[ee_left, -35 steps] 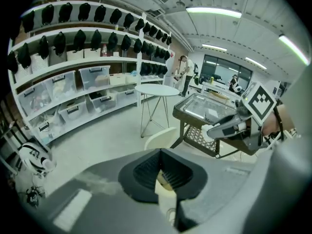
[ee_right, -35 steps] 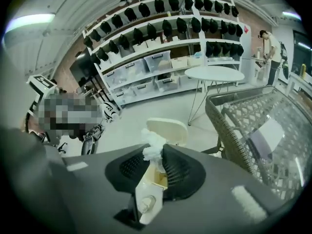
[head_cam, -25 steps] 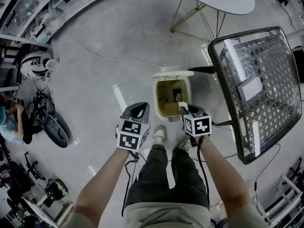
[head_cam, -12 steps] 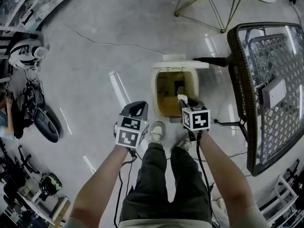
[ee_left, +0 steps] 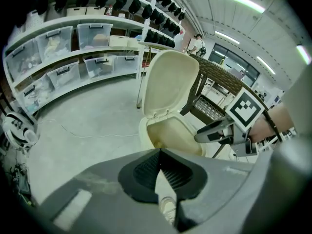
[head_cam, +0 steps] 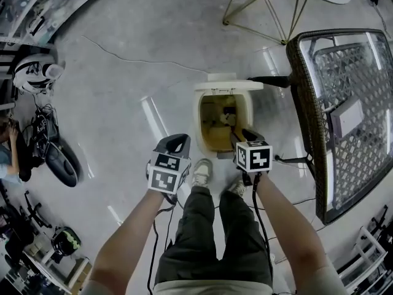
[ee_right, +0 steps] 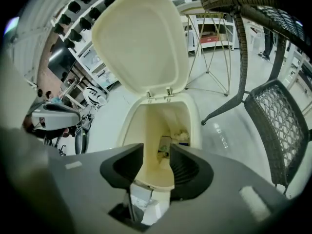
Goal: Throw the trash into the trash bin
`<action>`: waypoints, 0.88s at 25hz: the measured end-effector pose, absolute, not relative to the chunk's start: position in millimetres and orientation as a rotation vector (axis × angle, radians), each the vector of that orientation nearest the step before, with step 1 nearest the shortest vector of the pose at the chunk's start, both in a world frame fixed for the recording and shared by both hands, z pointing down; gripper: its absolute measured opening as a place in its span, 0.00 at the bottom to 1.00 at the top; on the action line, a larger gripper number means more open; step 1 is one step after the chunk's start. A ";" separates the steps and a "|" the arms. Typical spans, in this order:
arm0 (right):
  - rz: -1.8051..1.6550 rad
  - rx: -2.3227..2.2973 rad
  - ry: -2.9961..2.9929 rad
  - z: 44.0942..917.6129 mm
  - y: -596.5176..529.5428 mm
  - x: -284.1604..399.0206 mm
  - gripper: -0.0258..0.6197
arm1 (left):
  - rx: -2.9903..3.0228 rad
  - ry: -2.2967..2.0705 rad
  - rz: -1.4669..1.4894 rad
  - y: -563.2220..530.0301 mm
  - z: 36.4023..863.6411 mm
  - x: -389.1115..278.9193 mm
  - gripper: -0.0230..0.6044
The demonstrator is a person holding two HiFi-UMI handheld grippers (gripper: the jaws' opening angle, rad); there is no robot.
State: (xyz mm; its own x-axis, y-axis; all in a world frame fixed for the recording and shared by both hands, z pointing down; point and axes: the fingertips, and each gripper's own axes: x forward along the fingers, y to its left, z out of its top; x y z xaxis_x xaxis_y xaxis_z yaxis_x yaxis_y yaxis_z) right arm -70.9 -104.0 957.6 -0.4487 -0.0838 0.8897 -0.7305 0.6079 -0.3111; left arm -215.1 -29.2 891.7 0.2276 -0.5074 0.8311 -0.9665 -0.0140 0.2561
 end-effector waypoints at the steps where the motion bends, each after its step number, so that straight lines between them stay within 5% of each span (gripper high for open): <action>1: 0.889 0.656 -1.916 948.2 -103.7 -69.3 0.31 | 1.657 -1.403 0.679 -31.8 885.3 -216.1 0.04; 22: 0.835 0.948 -2.349 604.4 -131.7 -31.8 0.35 | 1.960 -1.567 0.629 -108.6 609.9 -208.7 0.04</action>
State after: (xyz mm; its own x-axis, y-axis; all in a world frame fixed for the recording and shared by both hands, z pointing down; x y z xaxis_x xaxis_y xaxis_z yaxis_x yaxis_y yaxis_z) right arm -31.8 -131.7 604.4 -0.6506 -0.4487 0.6127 -0.7347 0.5759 -0.3584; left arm -208.7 -108.6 609.9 0.2121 -0.7207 0.6600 -0.9770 -0.1713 0.1269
